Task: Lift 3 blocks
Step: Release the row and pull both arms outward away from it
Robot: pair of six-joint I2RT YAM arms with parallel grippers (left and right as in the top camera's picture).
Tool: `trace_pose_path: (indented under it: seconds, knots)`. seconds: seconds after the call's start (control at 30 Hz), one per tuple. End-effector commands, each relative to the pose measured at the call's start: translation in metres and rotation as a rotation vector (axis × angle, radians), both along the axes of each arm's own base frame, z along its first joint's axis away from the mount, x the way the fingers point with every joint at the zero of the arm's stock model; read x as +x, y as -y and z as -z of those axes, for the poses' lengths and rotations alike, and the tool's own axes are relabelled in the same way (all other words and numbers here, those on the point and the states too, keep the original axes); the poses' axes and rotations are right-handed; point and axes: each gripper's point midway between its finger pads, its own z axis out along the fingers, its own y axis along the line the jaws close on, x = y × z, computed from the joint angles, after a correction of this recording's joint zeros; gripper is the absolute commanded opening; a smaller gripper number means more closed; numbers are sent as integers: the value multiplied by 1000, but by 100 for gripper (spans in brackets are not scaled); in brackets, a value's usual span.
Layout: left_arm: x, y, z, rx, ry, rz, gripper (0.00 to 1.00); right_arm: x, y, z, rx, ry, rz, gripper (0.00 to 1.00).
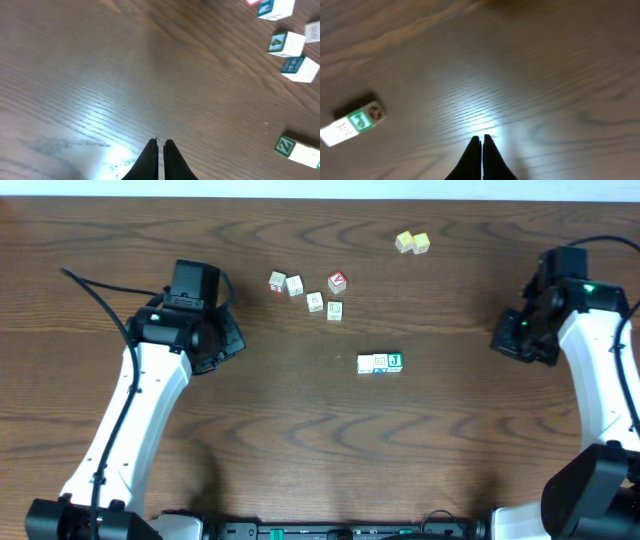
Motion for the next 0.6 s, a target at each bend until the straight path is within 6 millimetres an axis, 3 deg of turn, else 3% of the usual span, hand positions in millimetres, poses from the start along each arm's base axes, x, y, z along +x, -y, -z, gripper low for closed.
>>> trace_pose_path:
  seconds: [0.0,0.07,0.1,0.23,0.27,0.3,0.33,0.47,0.57]
  knots:
    - [-1,-5,0,17,-4,0,7,0,14,-3,-17,6,74,18]
    - [-1,-5,0,17,-4,0,7,0,13,-3,-17,5,73,55]
    - [-1,-5,0,17,-3,0,7,0,13,-3,-16,5,72,65]
    - [-1,-5,0,17,-3,0,9,-3,12,-2,-14,-8,70,75]
    - [-1,-5,0,17,-3,0,14,-3,11,-2,-12,-7,70,92]
    - [-1,-5,0,17,-3,0,17,-2,11,-2,-10,-6,70,99]
    - [-1,-5,0,17,-3,0,17,-2,10,-3,-5,-3,69,99]
    - [-1,-5,0,16,-4,0,37,-1,7,-3,16,-1,79,99]
    - [-1,-5,0,17,-4,0,45,-1,7,-3,16,-1,80,99]
